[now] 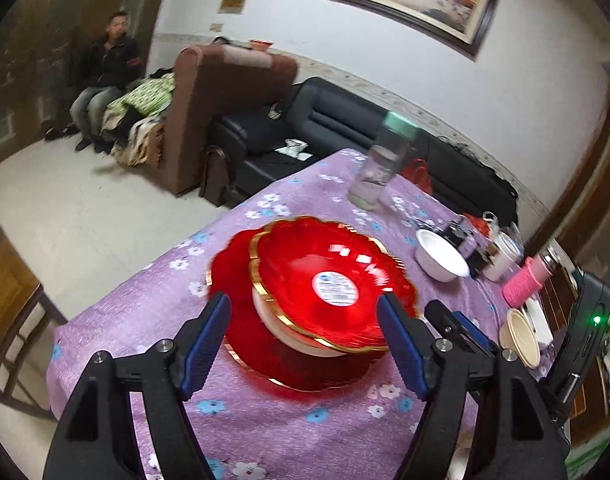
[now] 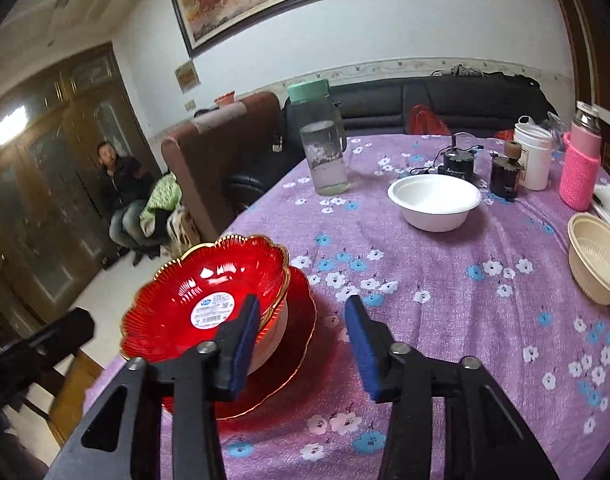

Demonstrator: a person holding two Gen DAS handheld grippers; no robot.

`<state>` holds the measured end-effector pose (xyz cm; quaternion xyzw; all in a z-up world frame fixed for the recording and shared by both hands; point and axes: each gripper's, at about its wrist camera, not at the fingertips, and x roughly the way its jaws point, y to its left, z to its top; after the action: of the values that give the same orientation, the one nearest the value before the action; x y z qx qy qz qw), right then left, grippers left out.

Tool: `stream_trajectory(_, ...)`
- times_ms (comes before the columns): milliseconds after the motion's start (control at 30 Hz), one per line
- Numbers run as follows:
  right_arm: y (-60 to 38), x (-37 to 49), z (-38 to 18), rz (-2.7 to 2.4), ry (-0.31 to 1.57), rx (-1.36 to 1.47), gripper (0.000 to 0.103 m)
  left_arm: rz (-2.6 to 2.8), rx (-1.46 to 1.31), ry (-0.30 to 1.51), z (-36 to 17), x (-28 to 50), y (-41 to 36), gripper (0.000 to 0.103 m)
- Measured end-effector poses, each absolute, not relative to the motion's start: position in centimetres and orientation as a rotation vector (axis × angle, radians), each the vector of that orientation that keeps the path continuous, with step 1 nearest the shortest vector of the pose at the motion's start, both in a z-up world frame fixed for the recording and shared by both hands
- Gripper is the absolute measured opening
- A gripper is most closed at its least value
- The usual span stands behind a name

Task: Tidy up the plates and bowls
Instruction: 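Carry the red stickered plate onto the stack by the chair and lower it, then open both grippers and move them toward the white paper bowl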

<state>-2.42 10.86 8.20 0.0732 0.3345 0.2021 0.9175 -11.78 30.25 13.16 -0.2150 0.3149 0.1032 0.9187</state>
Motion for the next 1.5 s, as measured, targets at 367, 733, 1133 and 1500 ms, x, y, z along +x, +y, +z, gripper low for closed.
stream_trajectory(367, 12.5, -2.5, 8.0, 0.448, 0.713, 0.13, 0.044, 0.209, -0.488, 0.671, 12.0, -11.5, 32.1, 0.075)
stream_trajectory(733, 6.3, -3.9, 8.7, 0.352, 0.68, 0.258, 0.044, 0.185, -0.388, 0.66, 13.3, -11.9, 29.2, 0.075)
stream_trajectory(1133, -6.2, -3.8, 12.5, 0.17, 0.575, 0.306, 0.044, 0.094, -0.092, 0.53, 21.0, -9.8, 17.9, 0.094)
stream_trajectory(1500, -14.0, -3.7, 24.3, 0.094, 0.343, 0.316, 0.06, -0.167, -0.029, 0.543, 32.2, -2.3, 10.5, 0.094)
